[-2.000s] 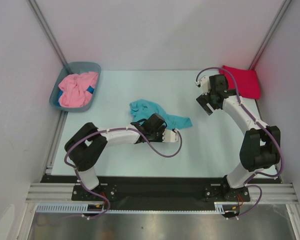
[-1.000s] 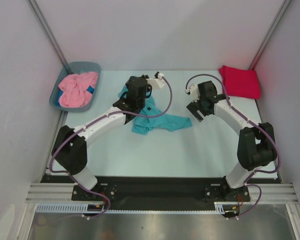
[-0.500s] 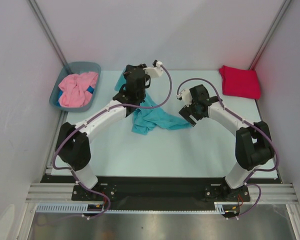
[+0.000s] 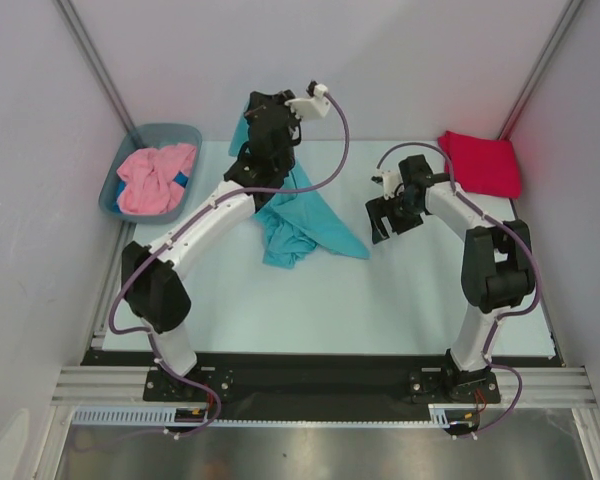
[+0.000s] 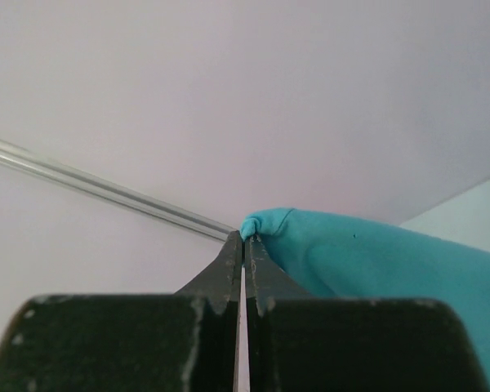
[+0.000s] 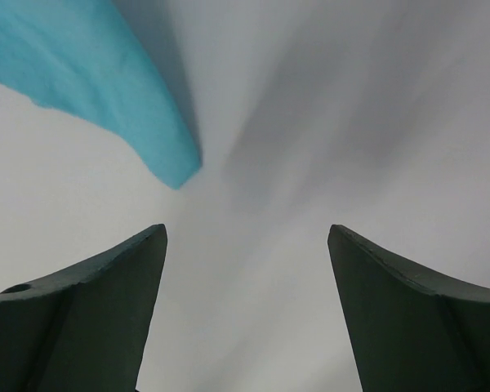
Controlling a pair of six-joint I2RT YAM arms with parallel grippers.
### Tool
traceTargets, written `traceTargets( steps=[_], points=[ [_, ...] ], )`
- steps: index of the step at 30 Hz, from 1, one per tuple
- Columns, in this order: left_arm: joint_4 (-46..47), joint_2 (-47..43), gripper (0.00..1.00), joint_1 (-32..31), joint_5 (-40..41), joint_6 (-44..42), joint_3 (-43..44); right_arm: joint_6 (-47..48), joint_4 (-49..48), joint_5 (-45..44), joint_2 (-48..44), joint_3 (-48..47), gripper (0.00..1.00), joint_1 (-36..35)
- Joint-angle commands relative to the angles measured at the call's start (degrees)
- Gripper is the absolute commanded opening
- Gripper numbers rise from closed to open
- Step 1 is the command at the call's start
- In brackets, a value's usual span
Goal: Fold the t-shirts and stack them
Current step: Flatten the tshirt out
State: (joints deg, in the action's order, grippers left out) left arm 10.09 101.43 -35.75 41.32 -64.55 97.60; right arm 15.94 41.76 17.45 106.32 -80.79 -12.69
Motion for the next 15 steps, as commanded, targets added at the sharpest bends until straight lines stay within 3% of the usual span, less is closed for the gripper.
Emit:
traceTargets(
  steps=[1, 6, 9, 10, 13, 14, 15],
  points=[
    [2.13, 1.05, 0.0, 0.5, 2.71, -4.51, 9.24, -2.93, -0.18, 2.86, -0.5, -2.96, 0.87, -0.41],
    [4.94, 5.96, 0.0, 1.82, 5.52, -11.63, 21.37, -3.38, -0.8, 2.32, -0.24, -4.1, 0.88, -0.5],
    [2.58, 14.91, 0.0, 3.93, 7.19, -17.43, 44.85, -3.73, -0.8, 1.97, 0.11, -3.85, 0.88, -0.5],
    [3.87, 19.29, 0.0, 4.63, 7.11, -23.63, 48.78, -4.08, -0.97, 2.06, 0.2, -3.76, 0.88, -0.58],
    [15.64, 21.79, 0.0, 5.16, 5.97, -36.65, 50.42, -4.78, -1.5, 2.41, 0.64, -3.58, 0.88, -0.58],
    [14.97, 20.58, 0.0, 4.99, 6.49, -35.74, 49.97, -5.13, -1.68, 2.58, 0.64, -3.49, 0.88, -0.67],
    [8.26, 19.35, 0.0, 4.9, 7.28, -33.03, 49.27, -5.22, -2.03, 2.59, 0.73, -3.41, 0.88, -0.76]
  ],
)
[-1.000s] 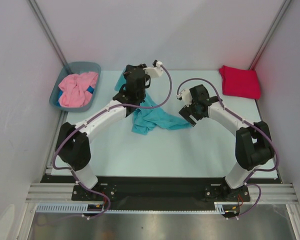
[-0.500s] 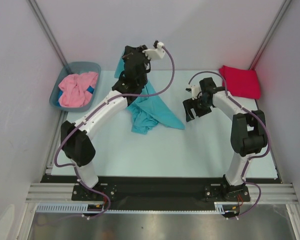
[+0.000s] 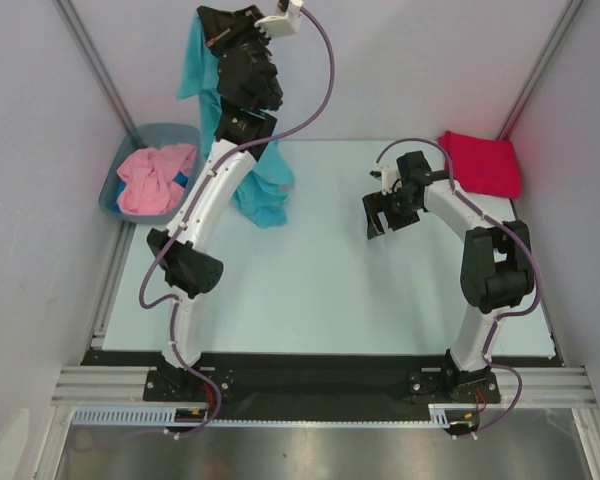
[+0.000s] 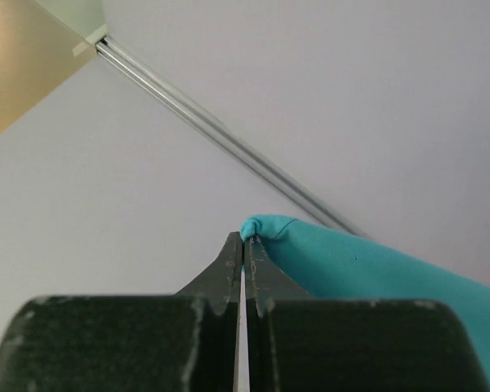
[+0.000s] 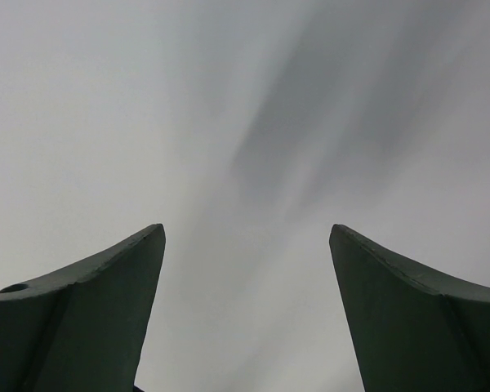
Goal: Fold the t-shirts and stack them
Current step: Flatten the tshirt out
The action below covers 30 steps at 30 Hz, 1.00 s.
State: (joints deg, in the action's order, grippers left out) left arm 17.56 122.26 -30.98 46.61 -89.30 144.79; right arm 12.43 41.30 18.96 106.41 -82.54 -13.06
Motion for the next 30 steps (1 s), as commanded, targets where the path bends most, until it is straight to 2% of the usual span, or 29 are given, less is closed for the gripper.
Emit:
traceTargets(
  steps=[1, 2, 3, 4, 5, 6, 7, 8, 9, 11, 12, 14, 15, 19, 30],
  points=[
    [-3.46, -3.5, 0.0, -0.22, 2.69, -0.17, -1.06, -1.79, -1.66, 0.99, 0.73, -1.66, 0.89, -0.56],
    [-8.55, -7.78, 0.0, -0.48, 2.35, 4.96, -3.53, -1.53, -1.66, 0.9, 0.73, -1.57, 0.88, -0.91],
    [-19.3, -10.52, 0.0, -0.74, 1.21, 10.06, -6.51, -1.44, -1.92, 0.47, 0.55, -1.48, 0.88, -1.09],
    [-26.98, -12.55, 0.0, -1.7, -0.8, 20.29, -11.41, -1.35, -1.92, 0.29, 0.55, -1.39, 0.88, -1.18],
    [-34.71, -14.22, 0.0, -2.24, -7.87, 24.74, -13.29, -1.26, -2.1, 0.2, 0.47, -1.39, 0.88, -1.27],
    [-44.88, -17.37, 0.0, -2.94, -10.98, 28.26, -15.48, -0.92, -2.01, 0.11, 0.46, -1.48, 0.88, -1.35],
    [-50.29, -18.19, 0.0, -4.25, -14.49, 34.48, -17.51, -0.74, -1.75, -0.06, 0.55, -1.74, 0.88, -1.44],
    [-56.78, -18.54, 0.0, -4.87, -19.66, 36.98, -17.0, -0.48, -1.66, -0.24, 0.38, -2.09, 0.88, -1.53],
    [-67.55, -18.55, 0.0, -5.31, -28.59, 40.83, -16.22, -0.04, -1.4, -0.68, 0.38, -2.27, 0.88, -1.62],
    [-74.39, -18.11, 0.0, -6.54, -36.55, 43.93, -15.68, 0.32, -1.31, -1.2, 0.38, -2.62, 0.89, -1.71],
    [-80.0, -17.85, 0.0, -6.98, -44.42, 44.29, -15.16, 0.32, -1.31, -1.29, 0.55, -2.71, 0.89, -1.71],
    [-82.15, -17.76, 0.0, -7.86, -50.79, 46.49, -15.16, 0.32, -1.13, -1.29, 0.64, -2.97, 0.89, -1.71],
    [-85.73, -17.23, 0.0, -8.13, -57.44, 46.32, -14.46, 0.32, -1.05, -1.38, 0.55, -2.89, 0.89, -1.79],
    [-90.5, -14.95, 0.0, -8.74, -70.91, 46.94, -11.12, -0.12, -1.13, -2.26, 0.2, -2.54, 0.89, -1.79],
    [-94.38, -11.6, 0.0, -8.48, -86.86, 46.24, -13.74, 0.58, -1.05, -5.25, 0.03, -3.06, 0.91, -1.18]
  ],
)
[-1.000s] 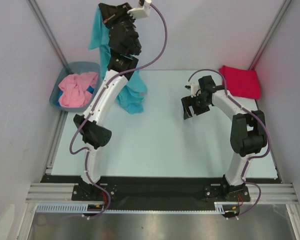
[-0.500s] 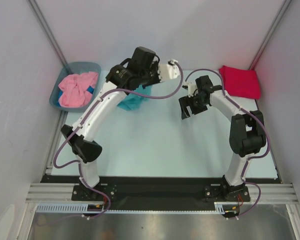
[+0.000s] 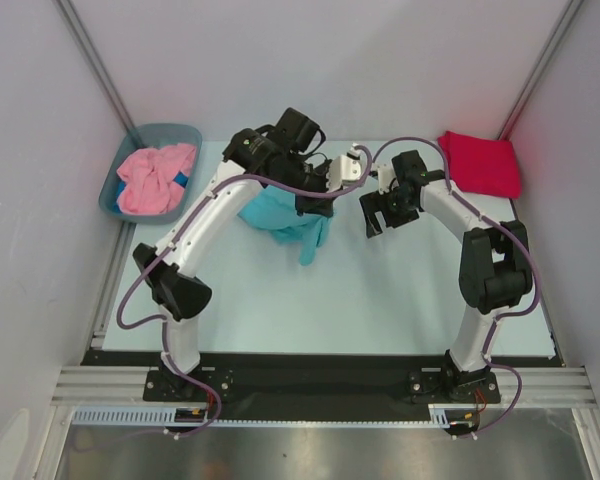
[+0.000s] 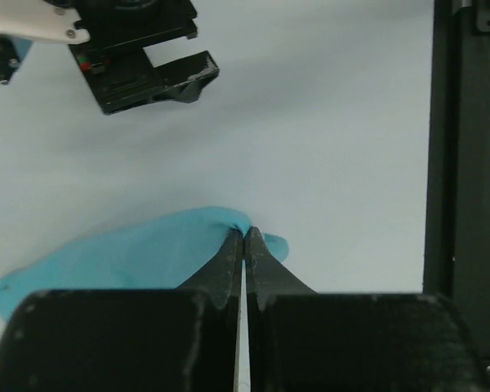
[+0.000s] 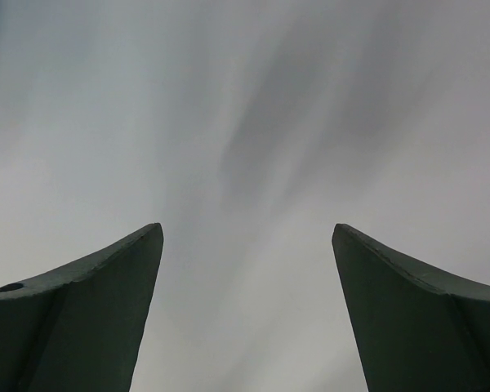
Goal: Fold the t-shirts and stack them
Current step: Flatten the tshirt out
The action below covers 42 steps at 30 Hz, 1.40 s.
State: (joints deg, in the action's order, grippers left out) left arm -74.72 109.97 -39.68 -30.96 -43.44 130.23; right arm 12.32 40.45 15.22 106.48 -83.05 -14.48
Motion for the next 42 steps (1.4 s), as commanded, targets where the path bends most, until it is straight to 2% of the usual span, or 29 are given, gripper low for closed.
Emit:
traceTargets(
  steps=[1, 2, 5, 6, 8, 10, 11, 12, 16, 20, 26, 31, 35, 37, 42],
  points=[
    [-2.1, 0.42, 0.0, 0.22, -8.86, 0.37, -0.76, 0.78, -0.11, -1.6, -0.04, -2.73, 0.92, 0.24],
    [-2.01, 0.42, 0.01, 0.22, -8.16, 0.55, -1.21, 0.78, -0.1, -1.6, -0.13, -2.74, 0.91, 0.33],
    [1.41, 1.38, 0.01, 1.44, 2.46, 6.42, 0.71, 0.78, -0.19, -1.69, -0.04, -2.56, 0.92, 0.42],
    [4.38, 1.47, 0.0, 3.71, 6.83, 10.44, 2.98, 0.78, -0.45, -1.25, -0.04, -2.3, 0.92, 0.42],
    [10.16, 0.77, 0.0, 6.97, 8.28, 13.98, 5.28, 0.17, -0.72, -0.29, 0.31, -1.95, 0.91, 0.42],
    [15.45, -1.24, 0.0, 10.14, 16.43, 18.47, 5.91, -0.53, -0.81, 1.73, 0.92, -1.86, 0.89, 0.07],
    [19.66, -1.95, 0.0, 10.58, 19.59, 18.65, 6.08, -0.63, -0.98, 3.22, 1.54, -1.86, 0.9, -0.11],
    [22.05, -2.48, 0.0, 10.68, 28.5, 18.22, 5.82, -0.71, -0.9, 4.19, 1.72, -2.03, 0.9, -0.2],
    [33.39, -5.47, 0.0, 10.76, 43.31, 13.48, 3.54, -2.03, -0.37, 8.76, 4.08, -4.74, 0.9, -0.64],
    [42.35, -7.31, 0.0, 10.77, 50.36, 8.29, 3.53, -4.31, 1.04, 14.38, 7.25, -9.23, 0.9, -0.55],
    [49.91, -9.69, 0.0, 9.71, 57.48, 3.11, 3.1, -9.58, -2.64, 24.21, 13.05, -15.81, 0.88, -0.64],
    [51.95, -11.79, 0.0, 8.39, 58.99, 0.2, 1.43, -19.85, -8.89, 32.75, 19.55, -22.85, 0.87, -0.99],
    [54.32, -13.72, 0.0, 7.34, 59.44, -2.43, -1.12, -18.74, -8.54, 35.31, 24.91, -28.13, 0.86, -3.88],
    [54.5, -14.61, 0.0, 6.46, 59.17, -3.14, -2.61, -16.11, -7.76, 33.39, 26.06, -30.49, 0.86, -6.07],
    [55.82, -17.6, 0.0, 3.83, 59.53, -5.68, -6.74, 0.58, -4.05, 15.83, 26.95, -33.07, 0.86, -11.09]
  ],
)
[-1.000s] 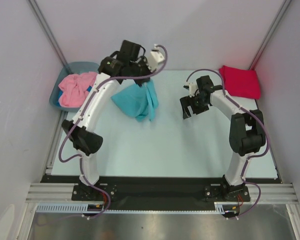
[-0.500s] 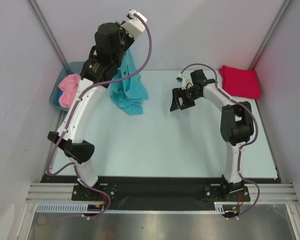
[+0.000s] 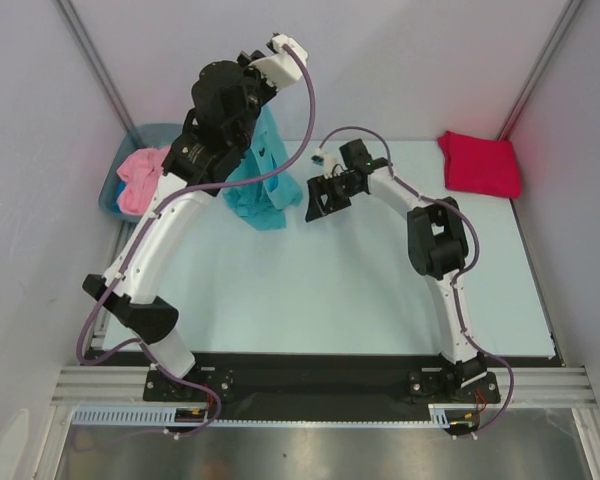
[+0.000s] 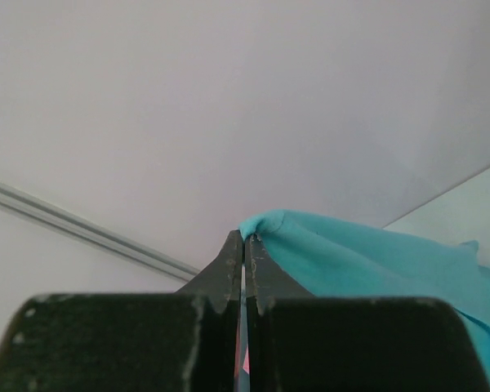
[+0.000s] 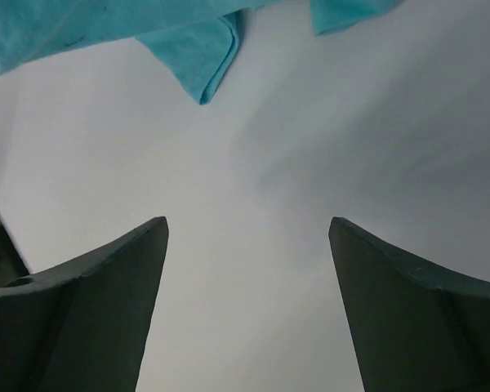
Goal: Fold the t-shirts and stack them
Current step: Flatten the tshirt out
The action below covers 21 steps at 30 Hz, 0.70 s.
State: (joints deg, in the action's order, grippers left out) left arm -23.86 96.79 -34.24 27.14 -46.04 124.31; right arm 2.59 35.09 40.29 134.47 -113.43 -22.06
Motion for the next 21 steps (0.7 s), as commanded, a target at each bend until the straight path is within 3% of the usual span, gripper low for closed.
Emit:
traceTargets(
  steps=[1, 11, 18, 21],
  points=[
    [5.22, -4.59, 0.0, -1.79, 1.78, -3.44, -1.87, 11.98, 0.08, -11.53, -1.58, -1.63, 0.86, -4.12],
    [9.0, -4.77, 0.0, -1.97, 3.98, -5.81, -0.39, 22.37, -13.9, -32.1, -4.04, 5.84, 0.88, -9.31],
    [14.54, -4.6, 0.0, -1.88, 6.61, -9.15, 0.05, 27.37, -21.72, -38.79, -5.71, 9.36, 0.87, -10.54],
    [14.8, -3.89, 0.0, -1.88, 7.14, -9.77, 0.14, 31.76, -28.22, -40.29, -8.61, 16.2, 0.87, -11.86]
  ],
)
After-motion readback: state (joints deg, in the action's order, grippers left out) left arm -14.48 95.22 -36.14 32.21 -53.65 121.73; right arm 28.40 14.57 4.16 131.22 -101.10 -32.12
